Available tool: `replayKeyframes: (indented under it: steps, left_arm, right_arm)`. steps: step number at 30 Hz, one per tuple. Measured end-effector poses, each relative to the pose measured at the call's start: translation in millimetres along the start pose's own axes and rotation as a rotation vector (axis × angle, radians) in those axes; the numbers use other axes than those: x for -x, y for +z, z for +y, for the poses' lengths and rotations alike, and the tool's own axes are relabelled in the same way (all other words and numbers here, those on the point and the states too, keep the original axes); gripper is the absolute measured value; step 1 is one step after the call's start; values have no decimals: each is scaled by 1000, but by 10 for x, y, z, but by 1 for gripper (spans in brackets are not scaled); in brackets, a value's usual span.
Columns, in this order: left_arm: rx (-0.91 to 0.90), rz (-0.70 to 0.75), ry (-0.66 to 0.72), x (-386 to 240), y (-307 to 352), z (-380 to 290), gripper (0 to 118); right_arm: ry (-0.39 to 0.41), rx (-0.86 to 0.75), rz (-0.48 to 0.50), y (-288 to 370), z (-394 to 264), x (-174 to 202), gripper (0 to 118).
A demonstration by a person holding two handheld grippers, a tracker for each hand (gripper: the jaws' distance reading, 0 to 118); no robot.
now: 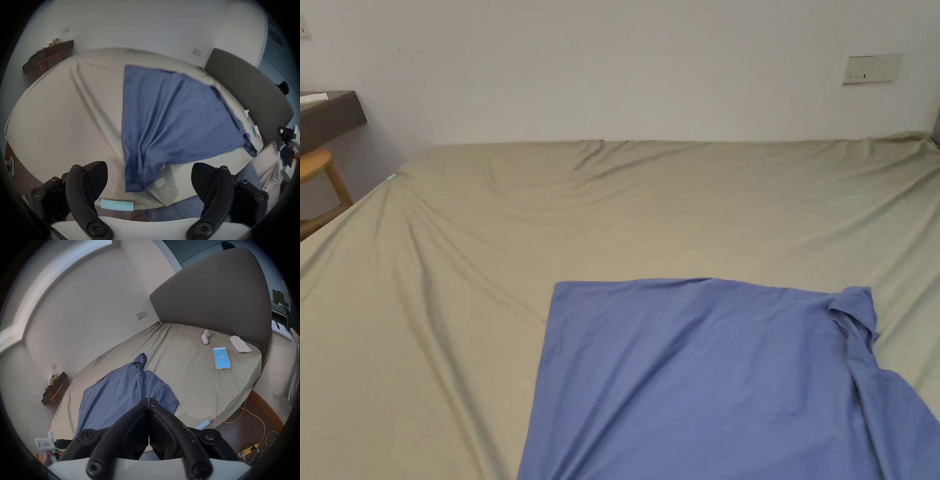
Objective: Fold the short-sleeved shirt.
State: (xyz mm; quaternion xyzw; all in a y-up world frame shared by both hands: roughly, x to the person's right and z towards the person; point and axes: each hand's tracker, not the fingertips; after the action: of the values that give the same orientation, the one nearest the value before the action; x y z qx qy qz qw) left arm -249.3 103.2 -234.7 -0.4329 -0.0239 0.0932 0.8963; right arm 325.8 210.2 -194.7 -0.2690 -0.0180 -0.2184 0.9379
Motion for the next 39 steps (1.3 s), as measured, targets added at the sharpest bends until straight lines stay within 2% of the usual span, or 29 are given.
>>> replayKeyframes:
  steps: [1,2,3,4,5,6,7,8,14,18,19,20,22,24,25,26,27,28,29,30,31,33,35,39]
  left_arm:
    - [56,19,6,9,-134,-2,78]
    - [84,18,-5,0,-205,-11,38]
    - [82,11,-34,-21,-247,-20,4]
    - [78,30,-57,-48,-292,-35,4]
    - [79,145,-59,-13,-315,-62,4]
    - [43,18,17,36,-260,-44,4]
    - [22,19,116,86,-195,-19,4]
    - [-5,0,144,103,-138,-16,4]
    - [-66,9,70,-32,79,53,4]
    - [-184,-52,134,-141,346,247,4]
    - [-204,-69,151,-157,395,300,4]
    - [-232,-72,166,-180,442,354,4]
    - [-248,-92,164,-186,483,440,4]
    - [-258,-85,154,-218,490,494,4]
    - [-254,-85,145,-222,469,501,4]
    - [-251,-82,135,-230,455,509,4]
    - [-244,-80,128,-230,436,514,4]
    - [-232,-79,126,-227,414,514,4]
    - [-225,-78,126,-251,410,487,4]
    - [-223,-77,132,-247,401,470,4]
    - [-217,-75,139,-239,394,455,4]
    - [-205,-67,145,-211,381,405,4]
    - [-195,-53,150,-195,383,363,4]
    - [-185,-42,159,-171,394,319,4]
  right_arm:
    - [0,-3,-5,3,-22,23,0]
    - [-3,-2,-12,3,1,16,0]
    - [5,5,-14,-4,0,25,0]
    - [11,10,-21,-10,-11,37,0]
    - [11,15,-28,-17,-14,37,0]
    - [9,24,-27,-26,3,17,0]
    - [5,26,-30,-26,0,13,0]
    - [2,27,-33,-27,-3,9,0]
    - [8,53,-42,-133,7,-14,0]
    - [54,69,-83,-244,63,-6,0]
    - [59,64,-79,-278,81,-19,6]
    - [83,70,-73,-337,112,-30,35]
    - [144,124,-94,-543,127,-121,118]
    - [203,181,-48,-795,31,-189,112]
    - [242,230,-44,-925,-20,-192,114]
    - [279,333,-64,-1220,-237,-443,110]
    - [302,428,-94,-1414,-365,-505,97]
    - [293,487,-112,-1558,-482,-556,66]
    - [258,526,-82,-1653,-567,-608,39]
    - [220,523,-32,-1609,-503,-477,31]
    - [190,519,-17,-1622,-540,-474,29]
    - [223,475,-37,-1567,-522,-446,7]
    - [149,455,-17,-1424,-478,-438,7]
    - [202,386,-9,-1181,-355,-327,7]
